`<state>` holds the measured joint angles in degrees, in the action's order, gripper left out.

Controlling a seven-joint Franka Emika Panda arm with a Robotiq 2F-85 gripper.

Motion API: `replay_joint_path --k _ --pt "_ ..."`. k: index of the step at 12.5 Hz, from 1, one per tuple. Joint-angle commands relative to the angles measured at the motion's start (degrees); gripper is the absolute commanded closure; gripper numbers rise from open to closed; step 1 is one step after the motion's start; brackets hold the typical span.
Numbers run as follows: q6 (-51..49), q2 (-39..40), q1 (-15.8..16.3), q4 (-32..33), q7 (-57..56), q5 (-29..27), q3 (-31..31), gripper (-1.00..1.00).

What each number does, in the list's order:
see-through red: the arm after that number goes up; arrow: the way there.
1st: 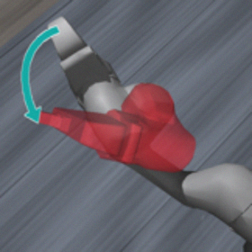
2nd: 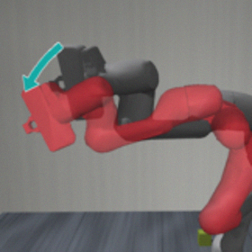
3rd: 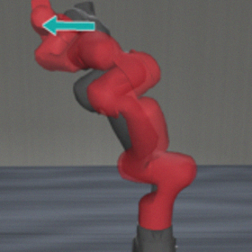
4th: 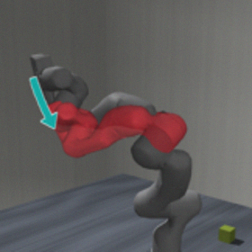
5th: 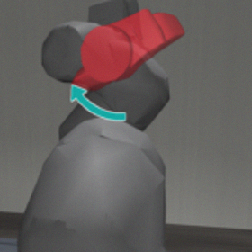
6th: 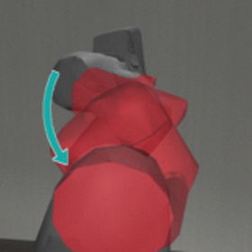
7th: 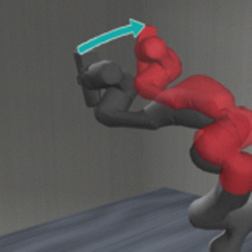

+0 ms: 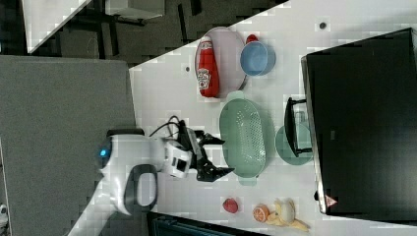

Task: Drag strainer right to left.

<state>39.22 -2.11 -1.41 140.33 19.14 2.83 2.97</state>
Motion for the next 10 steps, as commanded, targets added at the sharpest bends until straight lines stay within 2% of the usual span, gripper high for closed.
replay_joint_path --k 1,6,10 --pt "7.1 2.1 -0.3 -0.6 11.3 -1.2 -1.0 -1.0" --pt "20.2 14.6 0.4 -0.4 19.2 -1.2 -2.1 -1.0" --pt "28.4 20.7 1.8 -0.4 21.7 -1.3 -2.7 -1.0"
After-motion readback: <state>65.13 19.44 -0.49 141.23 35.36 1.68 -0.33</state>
